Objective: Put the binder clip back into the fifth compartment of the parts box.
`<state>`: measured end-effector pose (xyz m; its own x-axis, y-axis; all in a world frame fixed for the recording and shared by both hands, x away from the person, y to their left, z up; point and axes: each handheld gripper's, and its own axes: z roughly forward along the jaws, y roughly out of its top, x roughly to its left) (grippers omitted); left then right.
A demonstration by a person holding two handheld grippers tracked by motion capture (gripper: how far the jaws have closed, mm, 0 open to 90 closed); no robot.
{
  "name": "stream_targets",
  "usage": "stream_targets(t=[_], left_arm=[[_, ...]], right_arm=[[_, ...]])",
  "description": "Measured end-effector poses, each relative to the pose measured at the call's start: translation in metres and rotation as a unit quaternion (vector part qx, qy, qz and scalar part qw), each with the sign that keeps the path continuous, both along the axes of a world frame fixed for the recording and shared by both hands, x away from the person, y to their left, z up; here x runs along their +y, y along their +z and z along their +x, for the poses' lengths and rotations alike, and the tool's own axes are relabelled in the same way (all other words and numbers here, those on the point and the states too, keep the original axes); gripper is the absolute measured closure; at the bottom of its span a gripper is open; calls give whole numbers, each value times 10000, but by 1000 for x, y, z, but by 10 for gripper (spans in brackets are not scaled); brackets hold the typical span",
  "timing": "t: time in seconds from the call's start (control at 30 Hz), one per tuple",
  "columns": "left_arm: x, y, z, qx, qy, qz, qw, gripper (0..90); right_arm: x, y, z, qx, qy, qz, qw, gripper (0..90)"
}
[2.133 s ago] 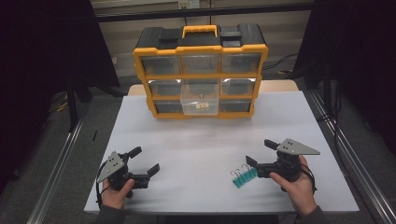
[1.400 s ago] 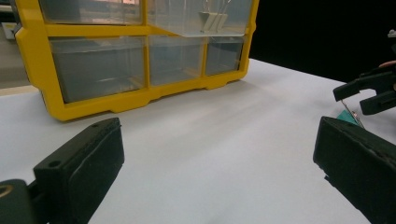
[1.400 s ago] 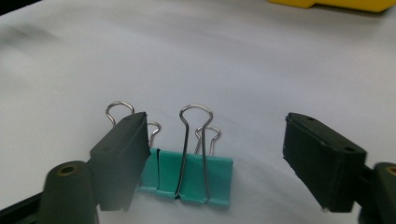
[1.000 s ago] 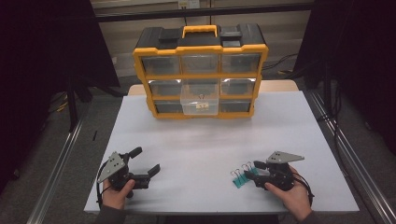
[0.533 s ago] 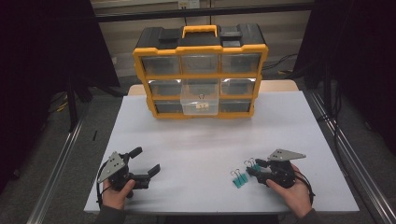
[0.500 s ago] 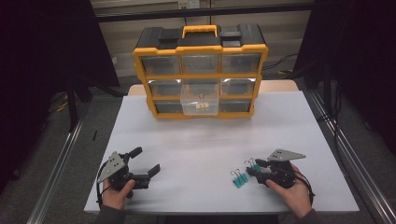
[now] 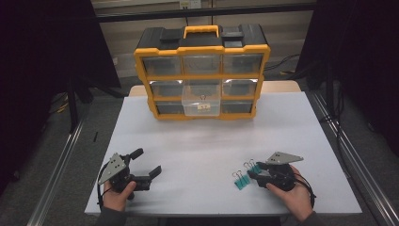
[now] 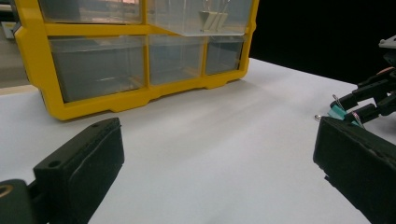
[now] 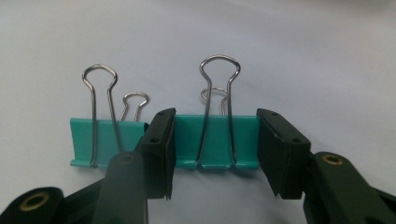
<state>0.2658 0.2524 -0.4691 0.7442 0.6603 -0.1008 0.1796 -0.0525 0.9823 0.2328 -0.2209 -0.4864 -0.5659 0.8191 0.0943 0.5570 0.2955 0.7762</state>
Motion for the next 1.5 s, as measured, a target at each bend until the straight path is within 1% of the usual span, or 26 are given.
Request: stream_targets(t=[0.13, 0.23, 0.37, 0.43, 0.47, 0.63, 0.7, 0.77, 0.8, 0.9, 0.97, 1.0, 1.1, 1.17, 1.23, 1.3, 1.37, 1.4, 1.43, 1.47, 1.5], left_arm=[[1, 0, 1, -36, -15, 28, 10000, 19], [1, 0, 0, 9, 27, 19, 10000, 19], [1, 0, 1, -16, -21, 35, 10000, 19], [2, 0, 0, -10, -21, 52, 10000, 19], [5, 1, 1, -53, -73, 220, 9997, 19], [5, 1, 1, -52, -67, 224, 9997, 19], [5, 1, 1, -53, -71, 220, 9997, 19], [5, 1, 1, -53, -66, 223, 9997, 19], [5, 1, 1, -76, -50, 263, 9996, 19], [5, 1, 1, -76, -56, 261, 9996, 19], [5, 1, 1, -80, -55, 259, 9996, 19], [5, 1, 1, -77, -55, 255, 9996, 19], [5, 1, 1, -94, -55, 258, 9996, 19], [5, 1, 1, -56, -58, 229, 9997, 19], [6, 1, 2, -88, -60, 262, 9996, 19], [6, 1, 1, -89, -53, 264, 9996, 19], [6, 1, 1, -85, -57, 258, 9996, 19], [3, 1, 1, -40, 39, 71, 10000, 19], [3, 1, 0, -11, 32, 46, 10000, 19], [3, 1, 1, -29, 14, 38, 10000, 19], [2, 1, 1, -24, 17, -17, 10000, 19]], right_arm=[[-3, 5, 2, -155, -95, 234, 9996, 503], [-4, 11, 4, -269, -90, 403, 9988, 503], [-3, 19, 7, -434, -101, 500, 9978, 503], [-2, 24, 9, -493, -62, 562, 9972, 503], [-2, 26, 10, -542, -83, 583, 9968, 503], [-1, 35, 15, -759, -127, 801, 9938, 503], [-1, 39, 18, -834, -160, 848, 9928, 503], [-1, 43, 21, -886, -186, 983, 9910, 503], [0, 44, 22, -910, -199, 1001, 9906, 503], [2, 49, 27, -994, -188, 1041, 9894, 503], [4, 53, 29, -1015, -159, 1111, 9885, 503], [5, 55, 30, -1038, -217, 1138, 9878, 503], [7, 61, 35, -1121, -141, 1179, 9866, 503], [9, 65, 38, -1176, -162, 1229, 9853, 503], [10, 68, 41, -1193, -157, 1292, 9843, 503], [12, 71, 44, -1224, -180, 1305, 9837, 503], [14, 73, 47, -1257, -158, 1356, 9826, 503], [14, 75, 48, -1250, -171, 1357, 9827, 503], [15, 76, 49, -1268, -154, 1348, 9826, 503], [16, 78, 50, -1266, -167, 1353, 9825, 503], [16, 79, 52, -1303, -178, 1353, 9820, 503]])
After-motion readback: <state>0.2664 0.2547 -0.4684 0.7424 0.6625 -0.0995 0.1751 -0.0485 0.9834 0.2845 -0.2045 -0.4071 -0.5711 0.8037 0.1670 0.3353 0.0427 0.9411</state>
